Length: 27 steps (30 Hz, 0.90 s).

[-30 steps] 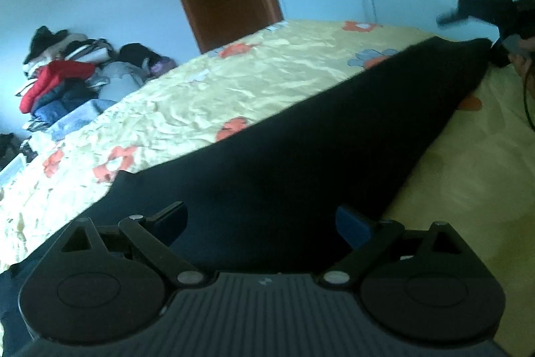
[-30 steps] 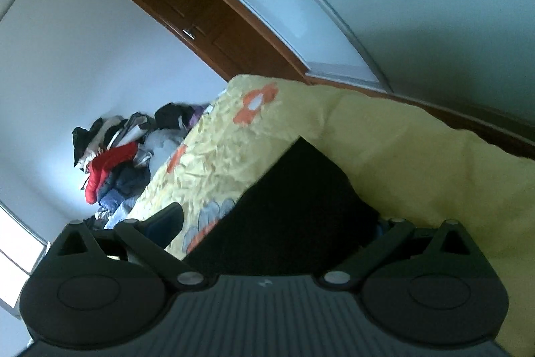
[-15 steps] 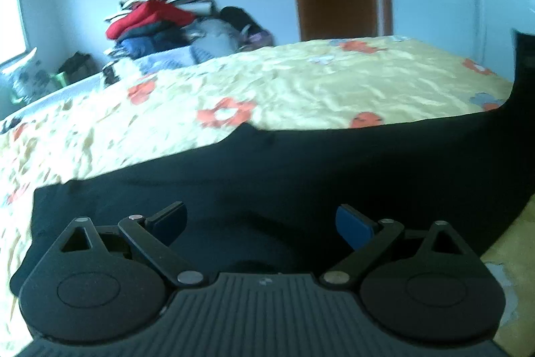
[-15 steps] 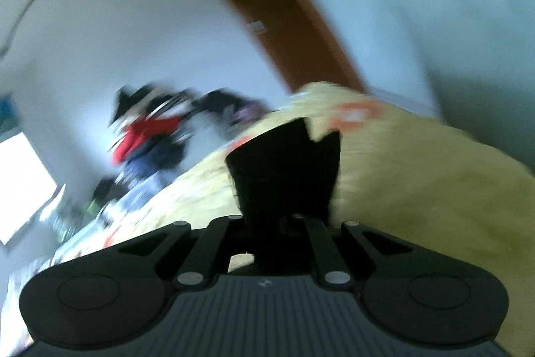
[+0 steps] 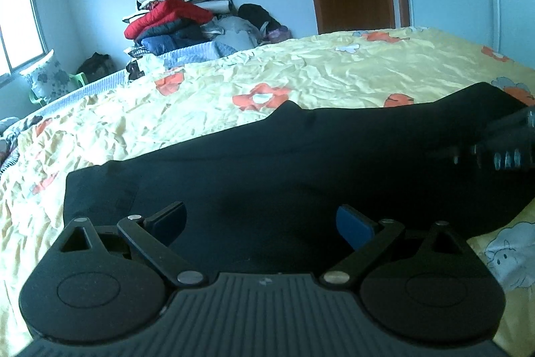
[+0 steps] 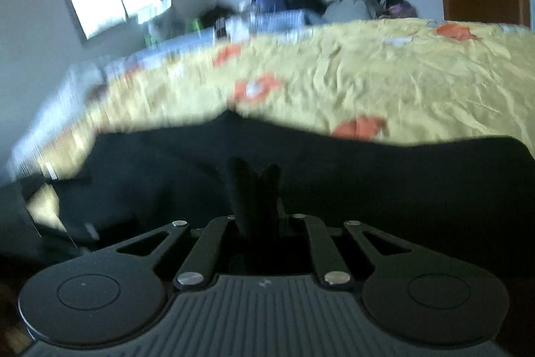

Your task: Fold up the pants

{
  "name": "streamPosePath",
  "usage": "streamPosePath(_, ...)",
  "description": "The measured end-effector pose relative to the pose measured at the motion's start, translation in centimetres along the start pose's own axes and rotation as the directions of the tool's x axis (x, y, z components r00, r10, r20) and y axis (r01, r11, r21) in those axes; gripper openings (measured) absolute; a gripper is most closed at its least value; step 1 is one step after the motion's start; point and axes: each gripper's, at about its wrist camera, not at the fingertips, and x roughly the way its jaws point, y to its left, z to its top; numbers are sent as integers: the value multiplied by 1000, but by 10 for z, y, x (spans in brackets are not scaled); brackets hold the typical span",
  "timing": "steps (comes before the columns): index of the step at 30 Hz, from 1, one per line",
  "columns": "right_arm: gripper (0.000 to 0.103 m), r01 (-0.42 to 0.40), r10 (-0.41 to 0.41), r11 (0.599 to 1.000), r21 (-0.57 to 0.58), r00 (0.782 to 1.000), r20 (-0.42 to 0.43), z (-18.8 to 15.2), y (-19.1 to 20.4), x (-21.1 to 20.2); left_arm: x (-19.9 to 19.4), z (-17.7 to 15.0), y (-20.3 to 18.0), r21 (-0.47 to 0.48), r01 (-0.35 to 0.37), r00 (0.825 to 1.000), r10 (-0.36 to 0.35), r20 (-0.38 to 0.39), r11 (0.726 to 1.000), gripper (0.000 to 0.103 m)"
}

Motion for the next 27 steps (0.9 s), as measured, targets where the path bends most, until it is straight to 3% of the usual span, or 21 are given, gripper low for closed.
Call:
streamPosePath(1,13,20,-19,999,-38,1000,3,-4,7,-3,0,-1,1,-6,5,1000,-5,-3,1000,99)
streamPosePath(2,21,26,-26,997,-77,1000,-5,-5,13,-7,1,-1,1,-11,9,1000,-9,-6,1000,99)
streamPosePath(5,73,-46,47,993,-112,999,10,-17,16,-34,1,-2,3,-18,14,1000,-14,-8,1000,99)
streamPosePath(7,74,-14,25,994,-107,994,106,-18,9,-61,0,-3,5,-19,8,1000,-8,-3,1000,99)
streamPosePath(9,74,122,-108,991,-58,975,192,-20,-11,-92,0,-2,6,-24,8,1000,-8,-5,1000,99)
streamPosePath(10,74,215,-205,976,-23,954,218,-21,-24,-104,0,-1,7,-32,15,1000,-16,-10,999,99)
streamPosePath(13,83,499,-504,863,82,837,213,-27,-60,-134,1,4,6,-79,79,996,-81,-22,994,99)
streamPosePath(14,83,551,-557,830,90,807,196,-31,-70,-140,2,6,5,-100,109,993,-112,-27,989,99)
streamPosePath(15,83,578,-582,812,85,791,187,-35,-76,-146,2,10,3,-128,151,987,-157,-33,980,98)
streamPosePath(17,83,567,-569,821,68,802,182,-45,-81,-152,5,17,-1,-170,223,972,-232,-39,960,98)
streamPosePath(20,83,474,-472,880,24,868,151,-57,-75,-146,7,31,-15,-207,304,949,-315,-23,930,98)
streamPosePath(24,83,368,-361,930,-17,920,156,-62,-57,-129,9,50,-49,-139,323,945,-327,-1,936,99)
streamPosePath(27,84,320,-312,946,-43,940,135,-60,-43,-113,12,57,-74,-72,291,957,-292,-2,954,99)
